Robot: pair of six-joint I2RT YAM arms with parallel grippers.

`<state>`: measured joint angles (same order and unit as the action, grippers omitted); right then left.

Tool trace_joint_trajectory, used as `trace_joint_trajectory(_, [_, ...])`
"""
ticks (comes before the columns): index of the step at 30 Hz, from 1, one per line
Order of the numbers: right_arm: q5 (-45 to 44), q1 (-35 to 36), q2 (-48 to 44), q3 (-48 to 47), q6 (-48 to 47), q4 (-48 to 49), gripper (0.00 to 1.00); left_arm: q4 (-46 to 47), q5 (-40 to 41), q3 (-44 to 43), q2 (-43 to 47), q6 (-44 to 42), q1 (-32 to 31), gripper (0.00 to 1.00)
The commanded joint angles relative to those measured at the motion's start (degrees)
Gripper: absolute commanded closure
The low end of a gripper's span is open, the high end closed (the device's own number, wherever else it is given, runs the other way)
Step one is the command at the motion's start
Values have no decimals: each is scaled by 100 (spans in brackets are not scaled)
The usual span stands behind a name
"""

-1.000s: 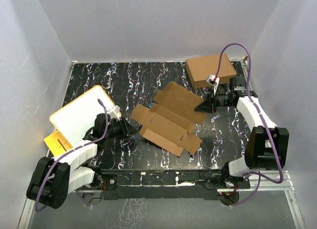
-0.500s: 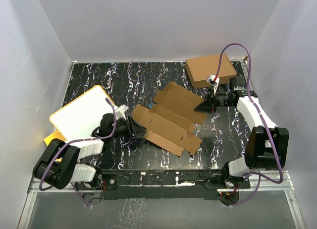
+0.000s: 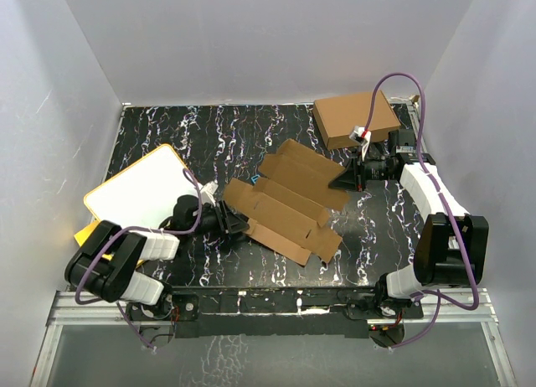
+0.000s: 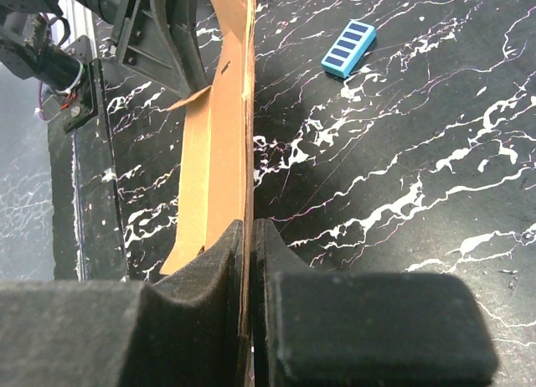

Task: Fold the paper box

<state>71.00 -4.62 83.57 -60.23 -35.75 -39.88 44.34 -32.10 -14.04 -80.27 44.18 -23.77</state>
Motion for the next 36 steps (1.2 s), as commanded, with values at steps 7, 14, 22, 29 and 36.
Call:
trace_joint_trajectory(7, [474, -38, -62, -86, -162, 173, 92, 1132, -104, 156, -616, 288, -175, 58])
trace_joint_trajectory(14, [520, -36, -16, -53, -46, 257, 92, 1934, -90, 306, -961, 730, -206, 59])
trace_joint_trajectory(22, [555, -37, 1, -34, 17, 305, 92, 2642, -11, 355, -1227, 1267, -220, 68])
trace_joint_trajectory(29, [596, -34, 19, -33, 37, 314, 92, 2598, 50, 287, -1206, 1451, -263, 74])
trace_joint_trajectory(36, [653, -38, 38, -24, 57, 313, 92, 1840, 163, 131, -1143, 1321, -338, 72])
